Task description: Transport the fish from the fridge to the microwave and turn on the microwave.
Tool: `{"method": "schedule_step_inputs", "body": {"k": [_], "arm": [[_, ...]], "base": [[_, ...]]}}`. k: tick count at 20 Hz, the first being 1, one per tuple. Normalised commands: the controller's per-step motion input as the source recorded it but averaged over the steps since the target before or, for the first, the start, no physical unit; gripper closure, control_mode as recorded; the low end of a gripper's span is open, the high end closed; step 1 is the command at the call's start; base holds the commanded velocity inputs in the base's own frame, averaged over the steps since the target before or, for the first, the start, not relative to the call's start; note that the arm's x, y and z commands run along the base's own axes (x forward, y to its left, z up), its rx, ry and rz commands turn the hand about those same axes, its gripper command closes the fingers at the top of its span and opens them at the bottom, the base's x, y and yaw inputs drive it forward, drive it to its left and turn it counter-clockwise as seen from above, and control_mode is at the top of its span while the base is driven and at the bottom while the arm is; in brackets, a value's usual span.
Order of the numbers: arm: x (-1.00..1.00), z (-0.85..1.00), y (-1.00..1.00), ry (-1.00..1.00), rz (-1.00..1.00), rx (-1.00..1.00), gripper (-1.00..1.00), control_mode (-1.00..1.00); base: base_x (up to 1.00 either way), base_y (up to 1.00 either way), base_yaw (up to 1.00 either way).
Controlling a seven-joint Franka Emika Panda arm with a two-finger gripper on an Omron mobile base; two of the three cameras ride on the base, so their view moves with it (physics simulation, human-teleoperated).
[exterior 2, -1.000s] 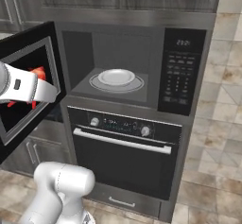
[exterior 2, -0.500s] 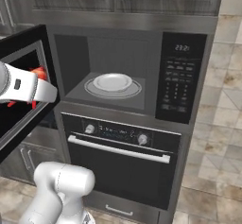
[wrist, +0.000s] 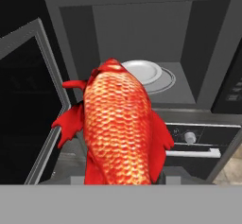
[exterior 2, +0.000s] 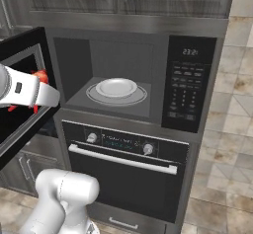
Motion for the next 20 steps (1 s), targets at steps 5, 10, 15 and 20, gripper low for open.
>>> {"method": "schedule_step_inputs", "body": {"k": [5,10,15,20], "arm": [[0.00,0.00,0.00,0.00,0.00,0.00,1.00,1.00],[0.00,0.00,0.00,0.00,0.00,0.00,1.00,1.00],[0.00,0.00,0.00,0.00,0.00,0.00,1.00,1.00],[0.09,-0.11,-0.05,0.00,0.00,0.00,1.00,-1.00]], "base": [[0.00,0.00,0.00],[0.00,0.00,0.00],[0.04,0.00,0.00],[0.01,0.00,0.00]]}}
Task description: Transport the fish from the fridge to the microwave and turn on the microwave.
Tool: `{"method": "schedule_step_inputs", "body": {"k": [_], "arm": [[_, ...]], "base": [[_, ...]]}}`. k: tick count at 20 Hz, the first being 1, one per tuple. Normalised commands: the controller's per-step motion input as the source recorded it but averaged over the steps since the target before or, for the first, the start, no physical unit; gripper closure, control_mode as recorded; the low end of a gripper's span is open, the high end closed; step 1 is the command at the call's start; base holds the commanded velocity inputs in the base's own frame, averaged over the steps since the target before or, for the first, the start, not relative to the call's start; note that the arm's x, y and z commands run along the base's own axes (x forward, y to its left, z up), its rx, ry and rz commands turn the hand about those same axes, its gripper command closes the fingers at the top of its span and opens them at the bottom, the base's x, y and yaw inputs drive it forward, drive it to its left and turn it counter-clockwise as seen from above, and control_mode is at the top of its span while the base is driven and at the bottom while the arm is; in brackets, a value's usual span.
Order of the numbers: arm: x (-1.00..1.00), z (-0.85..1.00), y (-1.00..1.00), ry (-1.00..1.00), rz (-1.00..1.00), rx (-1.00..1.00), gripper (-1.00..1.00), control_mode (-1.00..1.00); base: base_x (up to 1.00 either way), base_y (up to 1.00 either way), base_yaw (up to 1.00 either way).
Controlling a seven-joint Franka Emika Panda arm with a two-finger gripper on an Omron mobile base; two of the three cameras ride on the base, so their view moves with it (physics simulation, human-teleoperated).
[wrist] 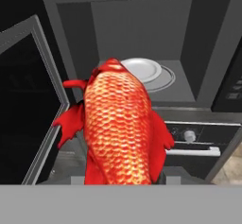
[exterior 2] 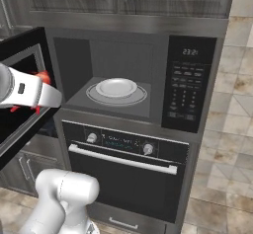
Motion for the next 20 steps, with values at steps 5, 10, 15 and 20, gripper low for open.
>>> {"method": "schedule_step_inputs", "body": {"k": [5,10,15,20], "arm": [[0.18,-0.33,-0.01,0.00,0.00,0.00,1.00,-1.00],[0.19,-0.32,0.00,0.00,0.00,0.00,1.00,-1.00],[0.14,-0.21,0.00,0.05,0.00,0.00,1.00,-1.00],[0.07,-0.13,0.00,0.08,0.00,0.00,1.00,-1.00]], "base": [[0.00,0.00,0.00],[0.00,0.00,0.00],[0.00,0.00,0.00],[0.00,0.00,0.00]]}}
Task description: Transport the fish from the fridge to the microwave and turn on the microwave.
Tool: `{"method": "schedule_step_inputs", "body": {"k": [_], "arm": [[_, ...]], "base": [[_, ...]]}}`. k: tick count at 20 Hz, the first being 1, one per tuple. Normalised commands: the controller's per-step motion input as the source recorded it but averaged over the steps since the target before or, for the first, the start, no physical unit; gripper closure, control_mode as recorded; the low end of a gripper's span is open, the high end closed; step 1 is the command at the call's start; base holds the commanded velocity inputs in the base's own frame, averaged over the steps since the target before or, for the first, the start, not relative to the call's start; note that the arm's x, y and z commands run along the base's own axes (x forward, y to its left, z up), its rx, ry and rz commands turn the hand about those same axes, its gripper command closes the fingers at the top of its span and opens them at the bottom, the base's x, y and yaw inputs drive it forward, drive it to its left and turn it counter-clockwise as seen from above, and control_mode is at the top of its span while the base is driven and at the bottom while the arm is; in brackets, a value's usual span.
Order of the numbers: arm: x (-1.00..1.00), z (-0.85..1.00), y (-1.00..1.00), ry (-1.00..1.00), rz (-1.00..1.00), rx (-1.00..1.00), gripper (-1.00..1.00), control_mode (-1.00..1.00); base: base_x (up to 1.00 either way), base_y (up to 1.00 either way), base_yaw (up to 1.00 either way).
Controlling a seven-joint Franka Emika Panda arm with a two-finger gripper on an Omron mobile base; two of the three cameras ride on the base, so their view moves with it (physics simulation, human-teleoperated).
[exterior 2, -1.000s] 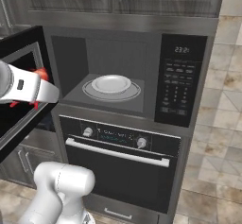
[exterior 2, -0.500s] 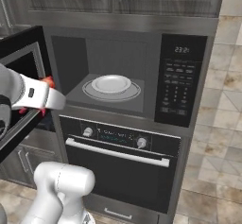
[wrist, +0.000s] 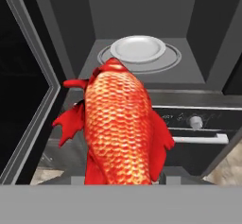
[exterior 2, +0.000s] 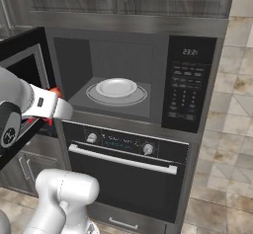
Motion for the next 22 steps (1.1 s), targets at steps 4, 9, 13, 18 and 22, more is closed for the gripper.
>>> {"method": "schedule_step_inputs", "body": {"k": [4,9,13,18,22], "arm": [[0.10,-0.10,0.00,0.13,0.00,0.00,1.00,-1.00],[0.15,-0.22,0.00,0.12,0.00,0.00,1.00,-1.00],[0.14,-0.32,0.00,0.01,0.00,0.00,1.00,-1.00],[0.13,-0.46,0.00,0.00,0.00,0.00,1.00,-1.00],[0.13,-0.28,-0.04,0.00,0.00,0.00,1.00,-1.00]], "base": [[0.00,0.00,0.00],[0.00,0.00,0.00],[0.00,0.00,0.00],[0.00,0.00,0.00],[0.00,0.00,0.00]]}}
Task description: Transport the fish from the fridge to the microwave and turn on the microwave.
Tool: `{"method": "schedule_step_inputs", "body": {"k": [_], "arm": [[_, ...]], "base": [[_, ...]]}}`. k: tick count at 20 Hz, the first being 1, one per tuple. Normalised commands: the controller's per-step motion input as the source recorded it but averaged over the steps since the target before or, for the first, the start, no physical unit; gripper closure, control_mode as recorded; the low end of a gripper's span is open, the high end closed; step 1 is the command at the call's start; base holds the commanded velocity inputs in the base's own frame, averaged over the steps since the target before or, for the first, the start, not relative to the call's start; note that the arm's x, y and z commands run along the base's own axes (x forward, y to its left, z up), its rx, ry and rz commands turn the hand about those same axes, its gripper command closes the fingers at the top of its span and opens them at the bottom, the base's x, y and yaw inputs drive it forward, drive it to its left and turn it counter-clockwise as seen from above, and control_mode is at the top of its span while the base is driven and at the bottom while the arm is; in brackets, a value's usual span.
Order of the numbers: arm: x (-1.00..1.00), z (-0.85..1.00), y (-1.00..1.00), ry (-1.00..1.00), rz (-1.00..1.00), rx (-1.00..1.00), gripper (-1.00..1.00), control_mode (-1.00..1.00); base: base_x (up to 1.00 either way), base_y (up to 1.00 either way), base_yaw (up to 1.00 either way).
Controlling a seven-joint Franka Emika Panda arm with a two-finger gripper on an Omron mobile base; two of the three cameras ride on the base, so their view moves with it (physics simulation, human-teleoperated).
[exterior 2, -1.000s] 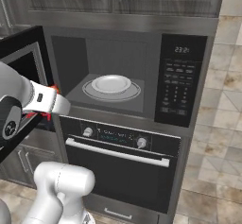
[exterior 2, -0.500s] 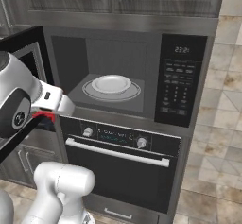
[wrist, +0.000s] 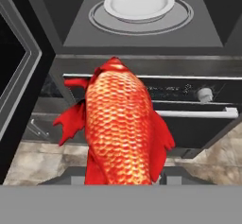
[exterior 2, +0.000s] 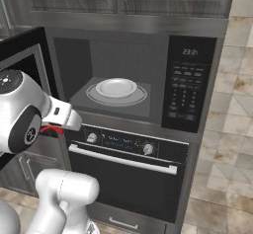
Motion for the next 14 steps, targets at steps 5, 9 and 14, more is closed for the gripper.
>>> {"method": "schedule_step_inputs", "body": {"k": [5,9,14], "arm": [[0.21,-0.13,-0.08,0.00,0.00,0.00,1.00,-1.00],[0.15,-0.19,-0.13,-0.07,0.00,0.00,1.00,-1.00],[0.12,-0.17,-0.12,-0.13,0.00,0.00,1.00,-1.00]], "base": [[0.00,0.00,0.00],[0.00,0.00,0.00],[0.00,0.00,0.00]]}}
